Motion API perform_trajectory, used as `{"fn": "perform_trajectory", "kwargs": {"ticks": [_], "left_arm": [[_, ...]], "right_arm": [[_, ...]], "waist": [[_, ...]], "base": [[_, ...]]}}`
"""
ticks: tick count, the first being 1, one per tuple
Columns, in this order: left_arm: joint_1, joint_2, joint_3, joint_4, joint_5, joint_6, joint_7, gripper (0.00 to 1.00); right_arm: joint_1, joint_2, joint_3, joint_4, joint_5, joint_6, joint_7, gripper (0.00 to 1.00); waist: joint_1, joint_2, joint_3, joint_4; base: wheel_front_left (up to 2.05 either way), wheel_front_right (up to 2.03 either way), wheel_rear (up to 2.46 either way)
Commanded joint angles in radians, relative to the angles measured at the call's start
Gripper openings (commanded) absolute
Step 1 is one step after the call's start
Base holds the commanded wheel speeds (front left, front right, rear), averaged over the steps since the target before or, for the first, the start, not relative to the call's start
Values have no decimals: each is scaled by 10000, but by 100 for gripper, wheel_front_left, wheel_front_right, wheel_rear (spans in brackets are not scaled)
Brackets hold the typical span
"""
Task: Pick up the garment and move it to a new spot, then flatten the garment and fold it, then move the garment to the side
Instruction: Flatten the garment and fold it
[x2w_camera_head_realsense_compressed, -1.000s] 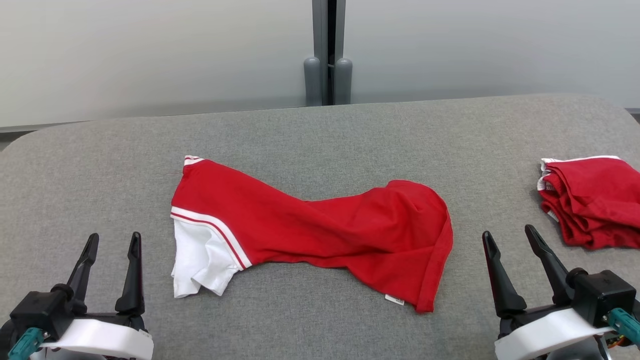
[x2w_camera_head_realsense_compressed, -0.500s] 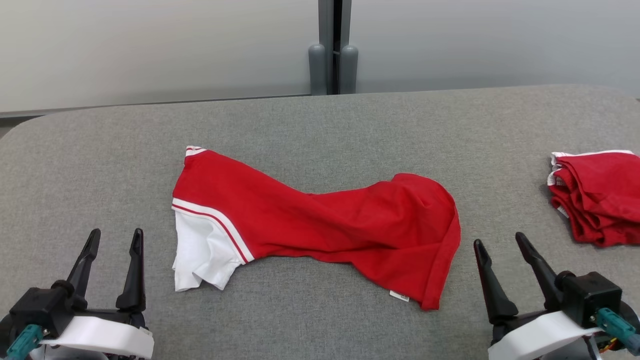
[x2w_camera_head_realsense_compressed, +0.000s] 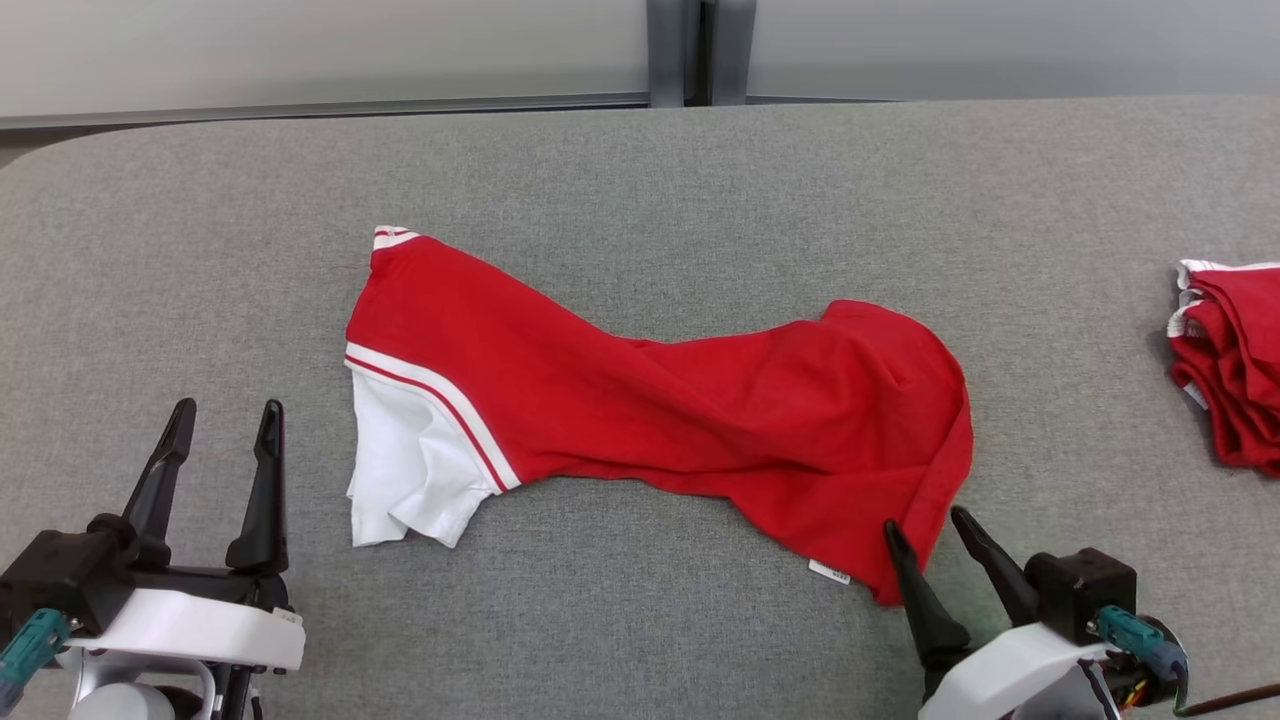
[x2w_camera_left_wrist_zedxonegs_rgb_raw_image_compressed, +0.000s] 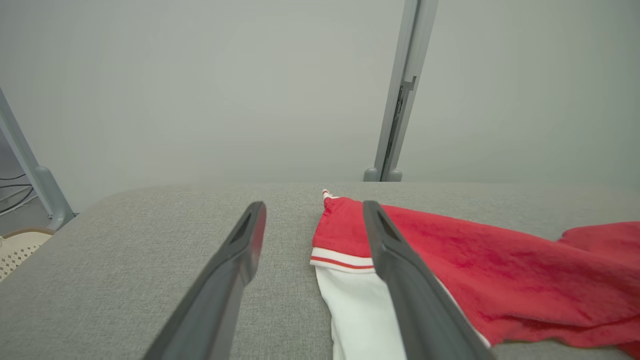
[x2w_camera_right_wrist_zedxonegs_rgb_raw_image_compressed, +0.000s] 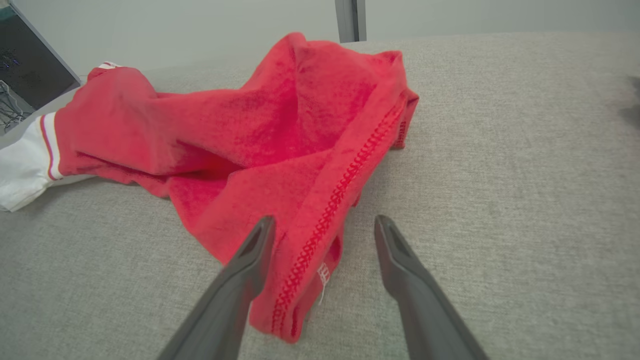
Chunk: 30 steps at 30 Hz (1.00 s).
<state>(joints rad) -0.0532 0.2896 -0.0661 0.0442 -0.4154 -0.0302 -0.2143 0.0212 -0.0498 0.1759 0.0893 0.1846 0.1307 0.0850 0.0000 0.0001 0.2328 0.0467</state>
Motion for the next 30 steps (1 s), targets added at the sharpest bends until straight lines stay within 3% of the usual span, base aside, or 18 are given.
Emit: {"fn": "perform_trajectory", "kwargs": {"ticks": [1,10,17,23,30], "left_arm": [[-228,36,0,12,-32,-55,-60,100],[-301,45,7,2,-53,0,-170,100],[-650,-15,-144,-95,-78,-119,-206,100],[-1139,-58,-268,79,-150,-298,-297,100],[-1518,-111,-323,427,-187,-485,-405,100]], "right_arm": [[-196,-17,67,46,61,-3,-164,0],[-739,-20,-128,-596,-244,-1,-470,0],[-1872,-19,-482,-937,-625,-1,-39,0],[-3477,-20,-988,-98,-733,-1,54,0],[-5215,-164,-1254,1956,-510,-3,-146,0]], "waist": [[0,-1,34,12],[0,-1,137,-22],[0,-1,534,249],[0,-1,1111,666],[0,-1,1478,843]], "base": [[0,0,0],[0,0,0],[0,0,0],[0,0,0],[0,0,0]]}}
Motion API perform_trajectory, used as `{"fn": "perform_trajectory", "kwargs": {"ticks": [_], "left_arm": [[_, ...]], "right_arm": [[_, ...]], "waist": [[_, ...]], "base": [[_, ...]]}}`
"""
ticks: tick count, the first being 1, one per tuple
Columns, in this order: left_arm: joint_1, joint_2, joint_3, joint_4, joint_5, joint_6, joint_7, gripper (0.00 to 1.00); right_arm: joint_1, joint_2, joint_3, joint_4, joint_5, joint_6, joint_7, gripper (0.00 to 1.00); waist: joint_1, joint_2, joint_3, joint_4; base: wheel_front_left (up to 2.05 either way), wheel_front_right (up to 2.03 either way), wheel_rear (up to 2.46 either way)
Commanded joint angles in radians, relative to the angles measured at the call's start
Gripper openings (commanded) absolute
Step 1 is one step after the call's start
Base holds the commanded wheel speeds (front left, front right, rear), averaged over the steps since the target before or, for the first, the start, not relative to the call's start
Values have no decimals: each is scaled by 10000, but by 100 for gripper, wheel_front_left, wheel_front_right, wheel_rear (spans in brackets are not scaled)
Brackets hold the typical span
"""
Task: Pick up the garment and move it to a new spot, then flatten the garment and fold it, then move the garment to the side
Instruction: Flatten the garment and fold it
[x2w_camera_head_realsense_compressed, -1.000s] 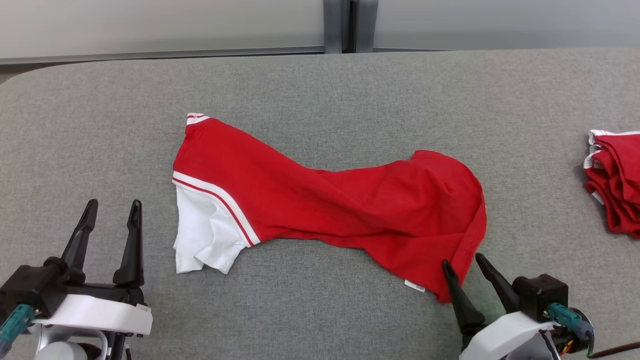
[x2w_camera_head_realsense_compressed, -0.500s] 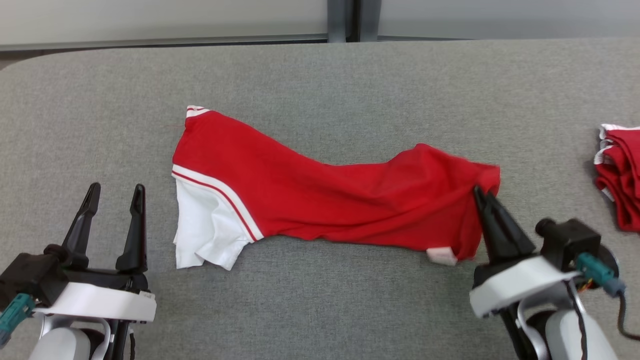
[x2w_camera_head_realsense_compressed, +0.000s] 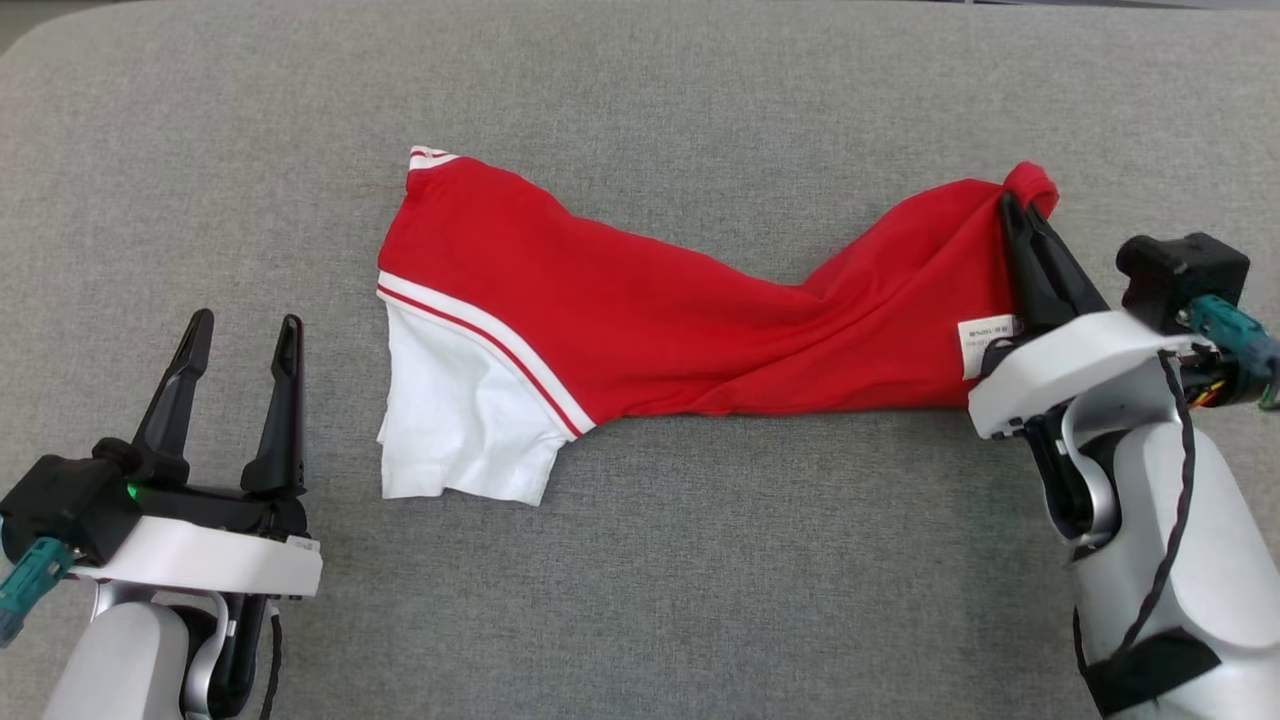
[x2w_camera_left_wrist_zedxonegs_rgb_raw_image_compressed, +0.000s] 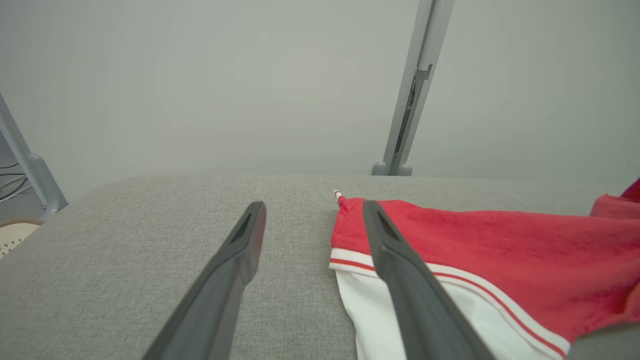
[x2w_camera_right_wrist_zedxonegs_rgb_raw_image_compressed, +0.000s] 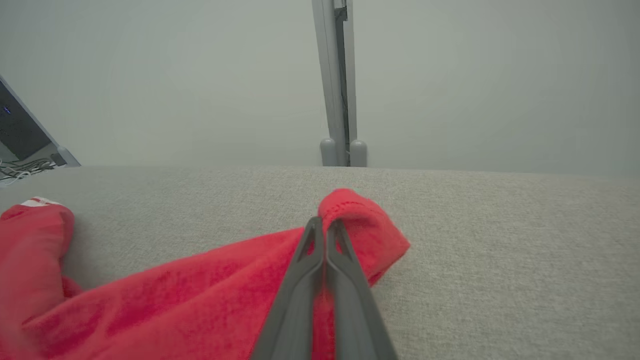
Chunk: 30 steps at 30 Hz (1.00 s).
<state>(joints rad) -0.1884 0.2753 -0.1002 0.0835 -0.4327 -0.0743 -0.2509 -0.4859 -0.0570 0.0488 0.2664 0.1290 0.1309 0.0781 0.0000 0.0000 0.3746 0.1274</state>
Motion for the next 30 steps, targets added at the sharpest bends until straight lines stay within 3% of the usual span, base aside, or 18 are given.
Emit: {"fn": "perform_trajectory", "kwargs": {"ticks": [1,2,4,9,15,23,30], "left_arm": [[-179,13,27,101,-43,-46,-56,100],[-223,-15,21,157,-65,-70,-63,100],[-241,-102,-111,281,-125,-153,-71,100],[-95,-79,-105,459,-11,-153,-107,100],[228,-64,-23,497,22,28,-127,100],[815,3,68,409,18,323,-57,100],[1263,26,-61,424,-9,387,121,100]], "right_arm": [[-324,-84,18,489,169,-5,-146,0],[-427,-135,12,794,177,-5,-181,23],[-441,-191,132,1183,173,-5,-405,100],[208,-352,252,1136,-130,-5,-1074,100],[1769,-354,14,-377,-448,-5,-1620,100],[3989,-115,-167,-3194,-660,-5,-1064,100],[5364,15,-92,-4208,-562,-5,-630,100]], "waist": [[0,0,80,29],[0,0,74,44],[0,0,-85,92],[0,0,-457,-3],[0,0,-991,-227],[0,0,-1757,-666],[0,0,-2249,-915]], "base": [[0,0,0],[0,0,0],[0,0,0],[0,0,0],[0,0,0],[0,0,0],[0,0,0]]}}
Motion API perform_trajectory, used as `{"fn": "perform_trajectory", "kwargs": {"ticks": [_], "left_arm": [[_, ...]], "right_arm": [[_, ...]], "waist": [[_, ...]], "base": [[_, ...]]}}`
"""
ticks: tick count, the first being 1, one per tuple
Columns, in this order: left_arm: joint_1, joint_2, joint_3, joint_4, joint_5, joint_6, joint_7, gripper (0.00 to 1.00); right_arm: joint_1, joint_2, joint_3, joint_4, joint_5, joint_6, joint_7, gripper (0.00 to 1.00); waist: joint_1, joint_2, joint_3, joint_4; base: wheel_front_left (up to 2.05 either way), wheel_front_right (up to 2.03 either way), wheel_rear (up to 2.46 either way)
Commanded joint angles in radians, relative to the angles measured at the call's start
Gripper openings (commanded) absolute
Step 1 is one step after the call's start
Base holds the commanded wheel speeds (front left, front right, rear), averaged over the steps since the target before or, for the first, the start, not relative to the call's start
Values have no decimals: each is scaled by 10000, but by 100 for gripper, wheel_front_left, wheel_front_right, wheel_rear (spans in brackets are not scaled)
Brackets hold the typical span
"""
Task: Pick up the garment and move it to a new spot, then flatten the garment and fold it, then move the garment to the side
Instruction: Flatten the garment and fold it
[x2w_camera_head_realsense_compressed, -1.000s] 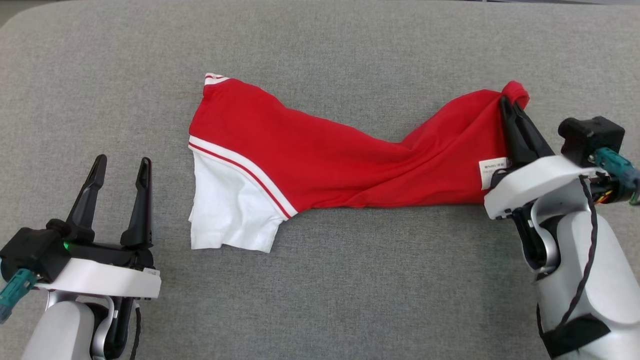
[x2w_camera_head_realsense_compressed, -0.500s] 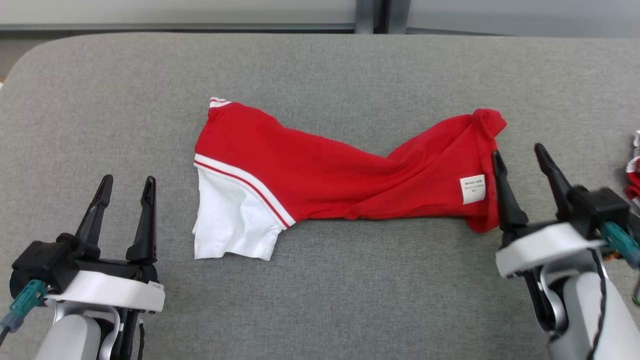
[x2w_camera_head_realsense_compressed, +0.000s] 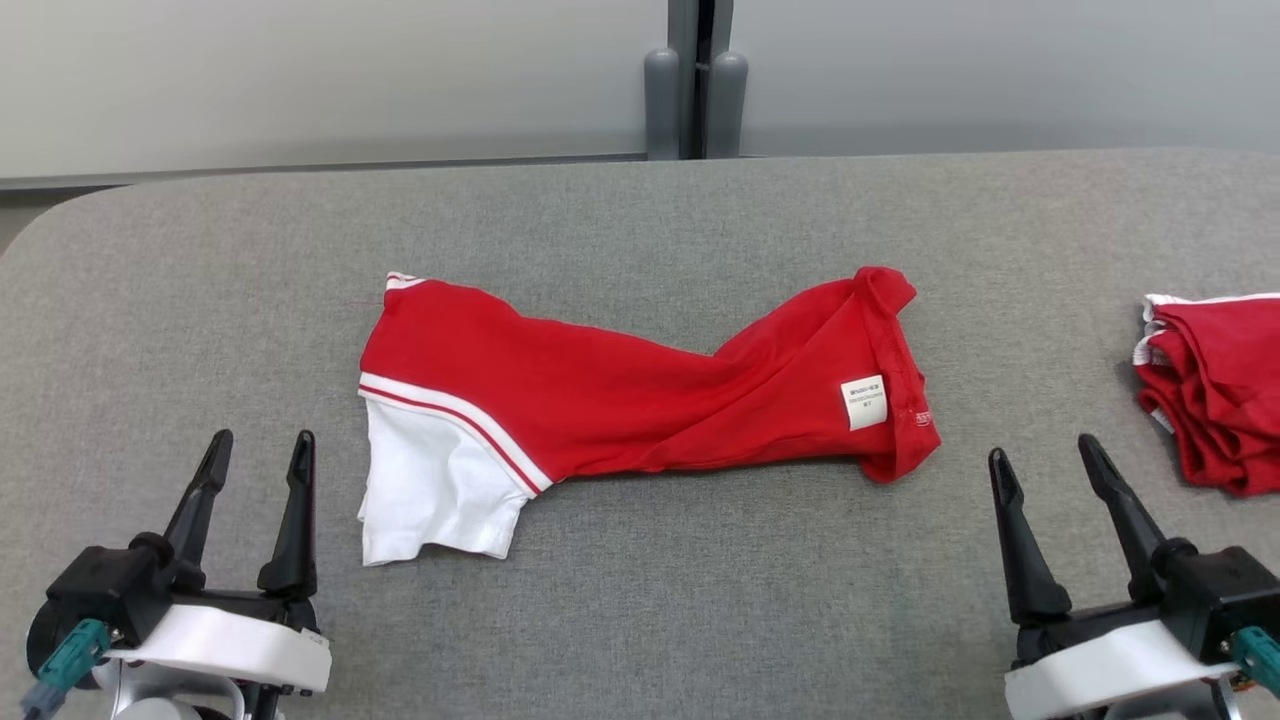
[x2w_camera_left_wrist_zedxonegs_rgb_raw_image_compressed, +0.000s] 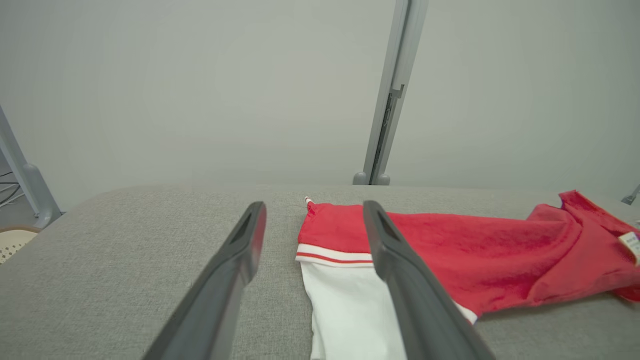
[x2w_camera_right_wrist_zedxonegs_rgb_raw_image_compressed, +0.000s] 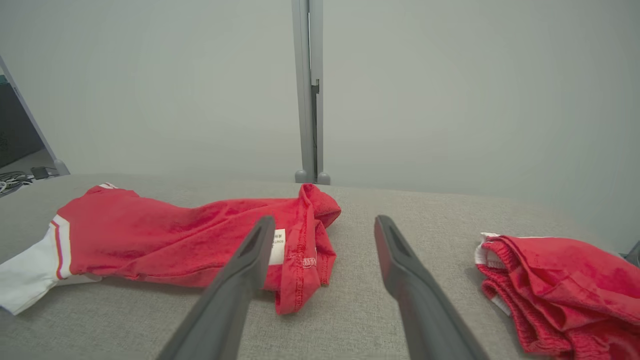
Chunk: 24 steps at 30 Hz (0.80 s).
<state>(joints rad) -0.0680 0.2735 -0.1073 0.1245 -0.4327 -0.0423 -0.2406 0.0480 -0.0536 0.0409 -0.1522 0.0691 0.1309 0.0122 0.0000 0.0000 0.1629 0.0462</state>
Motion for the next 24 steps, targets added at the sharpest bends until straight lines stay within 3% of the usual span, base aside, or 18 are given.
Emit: {"fn": "perform_trajectory", "kwargs": {"ticks": [1,14,19,24], "left_arm": [[116,47,0,29,-3,88,19,100],[539,124,-164,187,-48,220,182,100],[294,186,-319,329,-1,81,346,100],[-55,170,-769,1385,0,-189,729,100]], "right_arm": [[190,-10,27,-94,73,-5,102,100],[650,24,140,-358,364,-5,280,100],[564,24,202,-340,453,-5,280,100],[183,23,515,-289,454,-5,197,100]], "waist": [[0,0,-204,-137],[0,0,-542,-257],[0,0,-412,-289],[0,0,16,-541]], "base": [[0,0,0],[0,0,0],[0,0,0],[0,0,0]]}}
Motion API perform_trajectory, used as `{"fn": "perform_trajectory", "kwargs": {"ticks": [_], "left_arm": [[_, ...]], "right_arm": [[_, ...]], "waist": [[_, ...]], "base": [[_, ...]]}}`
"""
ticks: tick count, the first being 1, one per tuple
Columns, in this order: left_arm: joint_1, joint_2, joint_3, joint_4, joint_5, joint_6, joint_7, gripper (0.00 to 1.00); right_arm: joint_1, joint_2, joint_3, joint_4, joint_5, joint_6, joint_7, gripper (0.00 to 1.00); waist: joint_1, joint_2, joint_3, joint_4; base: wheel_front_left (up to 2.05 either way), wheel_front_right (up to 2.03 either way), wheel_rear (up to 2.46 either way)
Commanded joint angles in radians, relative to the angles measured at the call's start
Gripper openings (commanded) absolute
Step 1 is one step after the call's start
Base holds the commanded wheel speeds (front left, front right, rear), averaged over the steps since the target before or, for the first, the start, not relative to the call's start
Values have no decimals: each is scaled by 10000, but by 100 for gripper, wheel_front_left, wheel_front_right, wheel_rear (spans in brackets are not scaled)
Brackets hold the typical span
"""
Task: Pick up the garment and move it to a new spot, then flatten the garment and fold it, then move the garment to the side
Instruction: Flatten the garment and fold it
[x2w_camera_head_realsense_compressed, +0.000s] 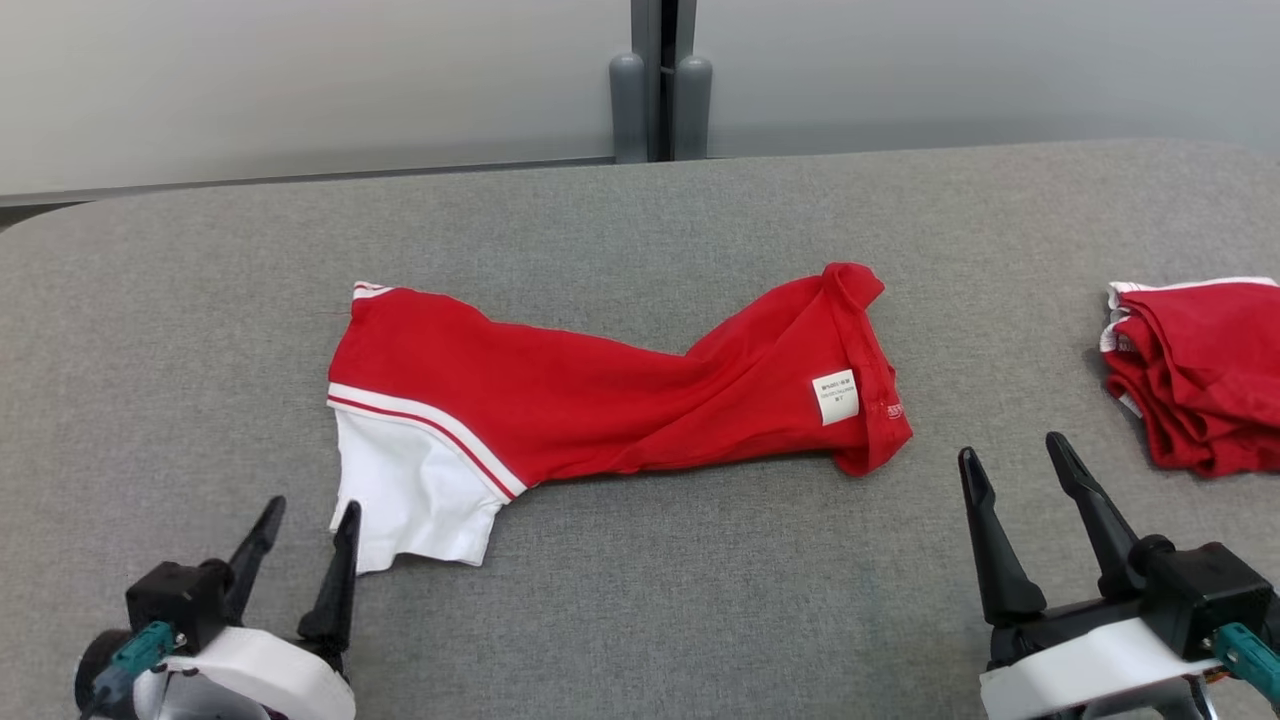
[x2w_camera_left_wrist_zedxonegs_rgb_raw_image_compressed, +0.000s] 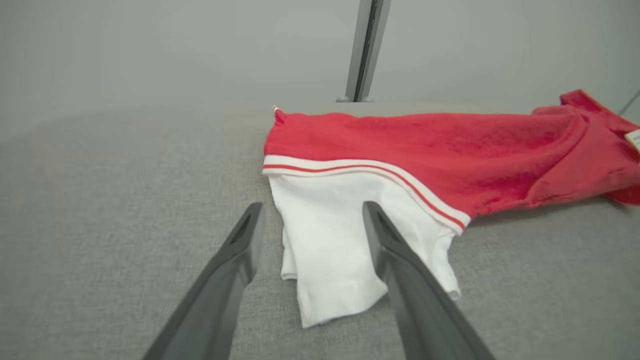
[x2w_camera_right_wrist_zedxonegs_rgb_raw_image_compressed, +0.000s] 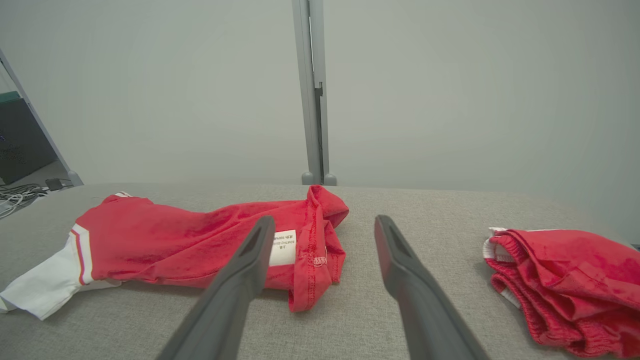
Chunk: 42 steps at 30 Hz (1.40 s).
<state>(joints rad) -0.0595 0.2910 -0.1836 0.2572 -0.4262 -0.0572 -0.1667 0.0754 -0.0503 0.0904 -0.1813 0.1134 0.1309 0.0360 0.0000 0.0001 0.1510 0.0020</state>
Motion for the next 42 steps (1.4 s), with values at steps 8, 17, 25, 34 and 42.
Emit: {"fn": "perform_trajectory", "kwargs": {"ticks": [8,17,25,34,42], "left_arm": [[-571,-196,-197,2225,-505,-368,80,100],[-834,-178,-524,3056,-774,-605,-39,0],[-1072,-88,-620,3185,-846,-624,-250,0],[-1542,-74,-796,3004,-895,-663,-383,0],[-1727,-47,-932,3011,-1047,-675,-573,0]], "right_arm": [[-375,-10,213,300,219,-5,-296,100],[-422,-11,-21,564,163,-5,-195,100],[-624,-9,-260,1332,-14,-5,370,100],[-2219,-12,371,3098,73,-5,237,100],[-3102,-14,340,4278,41,-5,-1,0]], "waist": [[0,-1,630,-363],[0,-1,706,-328],[0,-1,773,-77],[0,-1,1348,351],[0,-1,1539,573]], "base": [[0,0,0],[0,0,0],[0,0,0],[0,0,0],[0,0,0]]}}
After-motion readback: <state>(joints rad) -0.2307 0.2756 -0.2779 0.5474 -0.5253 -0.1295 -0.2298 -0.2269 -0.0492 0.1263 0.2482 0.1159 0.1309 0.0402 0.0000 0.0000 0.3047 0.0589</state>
